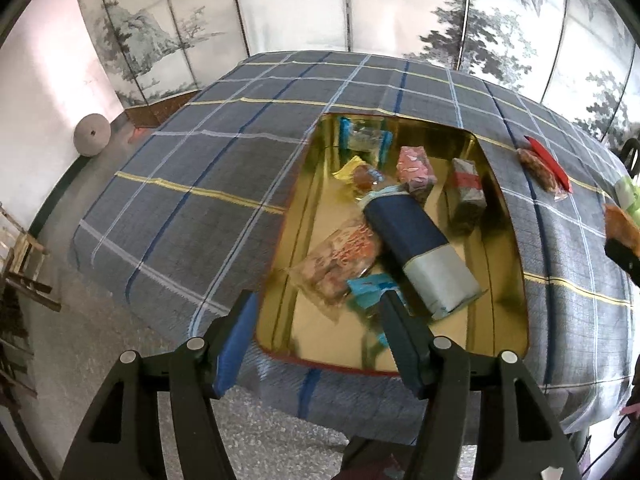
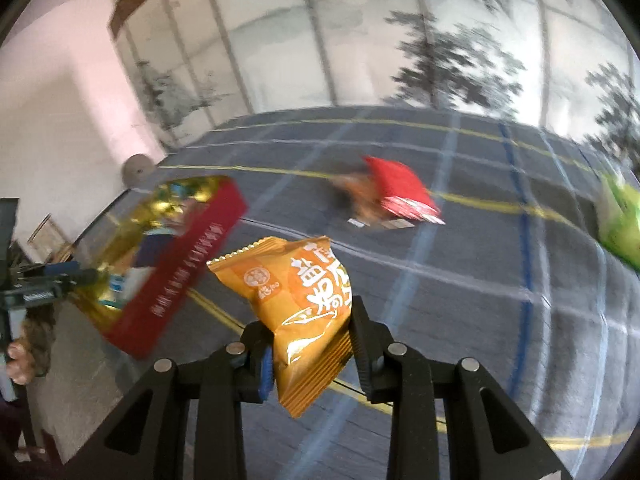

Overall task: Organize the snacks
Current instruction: 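Carry the orange packet over the gold tray and open the right tool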

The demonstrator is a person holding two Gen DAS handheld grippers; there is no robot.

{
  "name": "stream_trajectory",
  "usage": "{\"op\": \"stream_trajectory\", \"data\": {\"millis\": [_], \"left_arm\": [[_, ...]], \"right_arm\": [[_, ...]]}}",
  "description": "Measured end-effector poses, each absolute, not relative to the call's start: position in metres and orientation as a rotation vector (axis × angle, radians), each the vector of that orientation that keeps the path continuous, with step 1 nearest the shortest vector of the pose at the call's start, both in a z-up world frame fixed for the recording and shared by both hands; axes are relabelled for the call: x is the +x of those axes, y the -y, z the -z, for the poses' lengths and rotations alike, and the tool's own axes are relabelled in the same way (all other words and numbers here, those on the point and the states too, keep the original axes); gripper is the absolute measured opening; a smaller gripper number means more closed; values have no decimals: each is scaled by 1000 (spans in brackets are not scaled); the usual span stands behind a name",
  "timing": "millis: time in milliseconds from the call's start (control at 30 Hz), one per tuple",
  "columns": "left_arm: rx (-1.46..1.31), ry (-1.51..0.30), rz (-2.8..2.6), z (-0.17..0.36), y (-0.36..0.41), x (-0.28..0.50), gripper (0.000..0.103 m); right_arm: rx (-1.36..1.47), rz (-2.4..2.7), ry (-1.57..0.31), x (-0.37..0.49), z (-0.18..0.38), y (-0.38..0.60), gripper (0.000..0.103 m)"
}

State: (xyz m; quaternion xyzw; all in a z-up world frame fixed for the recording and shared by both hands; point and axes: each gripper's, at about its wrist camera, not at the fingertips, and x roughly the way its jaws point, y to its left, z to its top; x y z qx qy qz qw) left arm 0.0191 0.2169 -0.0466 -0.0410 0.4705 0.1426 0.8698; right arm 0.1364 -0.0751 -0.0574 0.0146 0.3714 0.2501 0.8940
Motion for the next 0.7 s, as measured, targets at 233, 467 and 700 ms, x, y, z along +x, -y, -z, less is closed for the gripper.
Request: {"op": "stream_trajectory", "data": {"millis": [233, 467, 700], "left_arm": [[-95, -999, -318, 46, -235, 2, 59], [-71, -993, -335, 46, -246, -8, 67], [-52, -987, -340, 45, -253, -12, 70]], "right_arm": [[-41, -677, -749, 142, 29, -5, 32], [-103, -773, -787, 159, 25, -78, 32], [-161, -797, -876, 181, 36, -143, 32]]}}
